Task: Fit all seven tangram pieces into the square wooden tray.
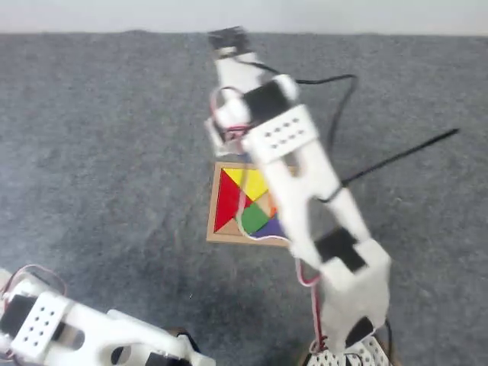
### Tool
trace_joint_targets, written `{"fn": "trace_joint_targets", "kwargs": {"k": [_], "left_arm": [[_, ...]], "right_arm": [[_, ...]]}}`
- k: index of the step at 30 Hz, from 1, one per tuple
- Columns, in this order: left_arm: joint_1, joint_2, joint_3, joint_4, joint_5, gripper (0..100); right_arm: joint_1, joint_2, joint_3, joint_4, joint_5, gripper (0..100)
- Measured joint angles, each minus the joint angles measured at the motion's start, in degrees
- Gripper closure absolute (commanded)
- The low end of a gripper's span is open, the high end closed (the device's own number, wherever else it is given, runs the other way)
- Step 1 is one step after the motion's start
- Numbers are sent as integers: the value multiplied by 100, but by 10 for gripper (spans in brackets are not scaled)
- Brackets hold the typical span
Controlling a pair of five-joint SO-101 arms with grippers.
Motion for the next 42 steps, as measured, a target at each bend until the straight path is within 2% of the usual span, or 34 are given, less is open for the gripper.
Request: {"fn": "trace_joint_targets", "kwargs": {"k": [5, 9, 13, 24, 30, 37, 42], "left_arm": [[0, 0, 0, 0, 0, 902], [0, 0, 0, -9, 0, 902], [123, 0, 0, -9, 0, 902], [651, 0, 281, -220, -211, 902], [677, 0, 290, -229, -308, 902], [1116, 0, 484, -229, -492, 902], [1160, 0, 484, -237, -615, 902]], "right_arm": [[475, -835, 1697, 0, -264, 929], [457, -1002, 2673, 0, -730, 929], [466, -1002, 3358, -220, -870, 929], [308, -1011, 4993, -2857, -879, 925], [281, -1011, 5354, -3534, -879, 925], [176, -862, 5380, -3833, -879, 924], [176, -316, 5257, -3859, -853, 818]]}}
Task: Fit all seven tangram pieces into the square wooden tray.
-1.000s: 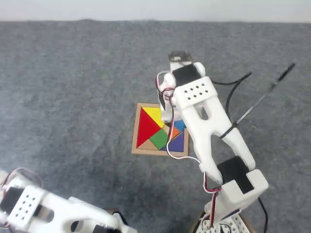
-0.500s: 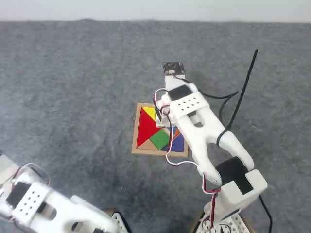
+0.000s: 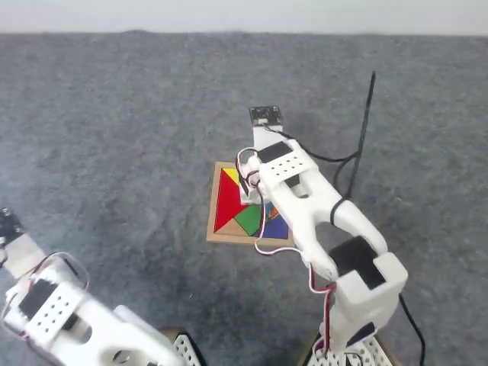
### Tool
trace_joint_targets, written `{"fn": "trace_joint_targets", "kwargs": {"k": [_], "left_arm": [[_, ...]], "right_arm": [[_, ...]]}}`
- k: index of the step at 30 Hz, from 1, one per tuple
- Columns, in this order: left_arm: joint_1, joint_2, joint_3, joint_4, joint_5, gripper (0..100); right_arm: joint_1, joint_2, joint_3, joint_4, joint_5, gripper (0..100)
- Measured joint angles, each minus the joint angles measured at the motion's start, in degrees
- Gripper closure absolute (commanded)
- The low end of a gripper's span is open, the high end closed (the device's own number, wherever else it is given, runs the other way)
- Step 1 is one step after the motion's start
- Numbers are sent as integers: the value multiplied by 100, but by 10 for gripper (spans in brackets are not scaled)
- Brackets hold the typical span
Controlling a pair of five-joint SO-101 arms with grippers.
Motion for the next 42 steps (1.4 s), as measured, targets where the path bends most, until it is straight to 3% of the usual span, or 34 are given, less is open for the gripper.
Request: {"fn": "trace_joint_targets", "kwargs": {"k": [6, 14, 22, 28, 31, 34, 36, 42], "left_arm": [[0, 0, 0, 0, -9, 902], [0, 0, 0, 0, -9, 902], [0, 0, 0, 0, -9, 902], [18, 0, 0, 0, -18, 902], [26, 0, 0, 0, -18, 902], [26, 0, 0, 0, -18, 902], [26, 0, 0, 0, -18, 902], [26, 0, 0, 0, -18, 902]], "right_arm": [[-9, 132, -202, -9, 114, 664], [-9, 141, -712, 923, 404, 661], [9, -211, -651, 1354, 448, 907], [0, -897, -334, 1292, 448, 916], [0, -905, 105, 642, 466, 926], [0, -782, 563, -334, 668, 998], [0, -475, 615, -747, 721, 980], [202, 62, 255, -607, 756, 992]]}}
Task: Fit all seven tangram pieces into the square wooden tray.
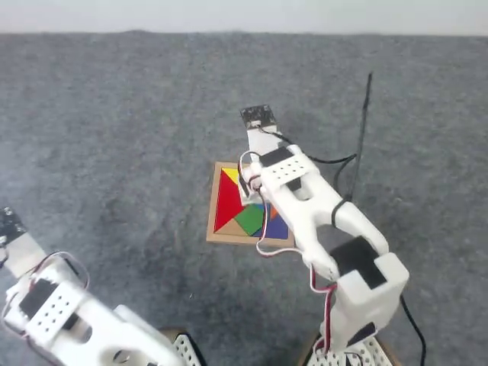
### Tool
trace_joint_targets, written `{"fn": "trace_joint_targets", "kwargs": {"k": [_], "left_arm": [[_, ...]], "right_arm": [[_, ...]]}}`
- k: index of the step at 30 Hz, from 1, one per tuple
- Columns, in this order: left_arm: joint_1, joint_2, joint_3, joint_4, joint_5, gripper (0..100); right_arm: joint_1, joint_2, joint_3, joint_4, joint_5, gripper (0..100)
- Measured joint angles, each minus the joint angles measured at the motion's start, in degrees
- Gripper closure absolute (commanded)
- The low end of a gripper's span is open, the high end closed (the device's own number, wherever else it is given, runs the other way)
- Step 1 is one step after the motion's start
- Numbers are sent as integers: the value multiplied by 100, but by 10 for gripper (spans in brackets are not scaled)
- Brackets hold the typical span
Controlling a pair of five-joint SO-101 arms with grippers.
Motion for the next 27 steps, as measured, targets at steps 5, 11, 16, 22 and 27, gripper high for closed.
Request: {"fn": "trace_joint_targets", "kwargs": {"k": [5, 11, 16, 22, 27], "left_arm": [[0, 0, 0, 0, 0, 902], [0, 0, 0, 0, 0, 906], [0, 0, 0, 0, 0, 906], [281, 0, 0, 53, 9, 907], [818, 0, 53, 202, 9, 908]], "right_arm": [[308, 26, -308, 747, 9, 988], [264, -1143, -334, 1653, 9, 981], [273, -3068, -237, 2497, 360, 980], [281, -6031, 1398, 2602, 985, 981], [976, -8352, 3402, 2303, 1512, 983]]}}
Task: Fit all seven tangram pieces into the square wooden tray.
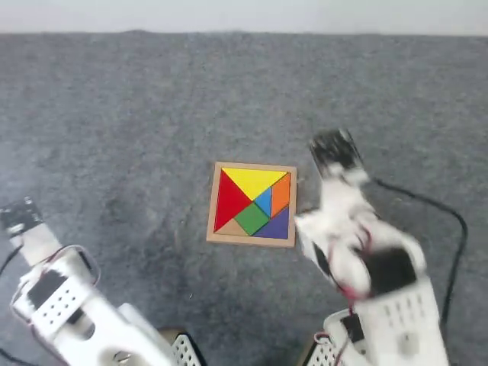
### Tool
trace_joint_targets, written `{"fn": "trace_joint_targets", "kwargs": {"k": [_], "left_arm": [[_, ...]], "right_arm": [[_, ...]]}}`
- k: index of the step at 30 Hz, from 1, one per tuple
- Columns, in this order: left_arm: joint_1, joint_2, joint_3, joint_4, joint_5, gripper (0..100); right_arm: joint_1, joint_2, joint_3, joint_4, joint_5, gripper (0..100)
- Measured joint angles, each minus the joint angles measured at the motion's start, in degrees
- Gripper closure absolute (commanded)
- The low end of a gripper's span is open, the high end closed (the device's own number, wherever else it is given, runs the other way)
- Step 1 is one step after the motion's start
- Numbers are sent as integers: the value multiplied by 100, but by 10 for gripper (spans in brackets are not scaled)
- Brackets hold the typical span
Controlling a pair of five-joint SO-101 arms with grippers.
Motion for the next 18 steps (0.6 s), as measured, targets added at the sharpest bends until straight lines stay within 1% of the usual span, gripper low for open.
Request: {"fn": "trace_joint_targets", "kwargs": {"k": [5, 9, 11, 14, 18], "left_arm": [[738, 0, 158, 0, -44, 974], [1336, 0, 246, 0, -53, 976], [1635, 0, 246, -9, -53, 977], [2154, 0, 246, -70, -44, 977], [3200, 0, 246, -158, 62, 978]], "right_arm": [[1319, -2154, 2127, -967, 897, 983], [1978, -3516, 3499, -1222, 1310, 983], [2119, -3305, 3851, -1257, 1424, 983], [2171, -3376, 4325, -1266, 1468, 982], [2233, -3420, 4607, -1187, 1495, 981]]}}
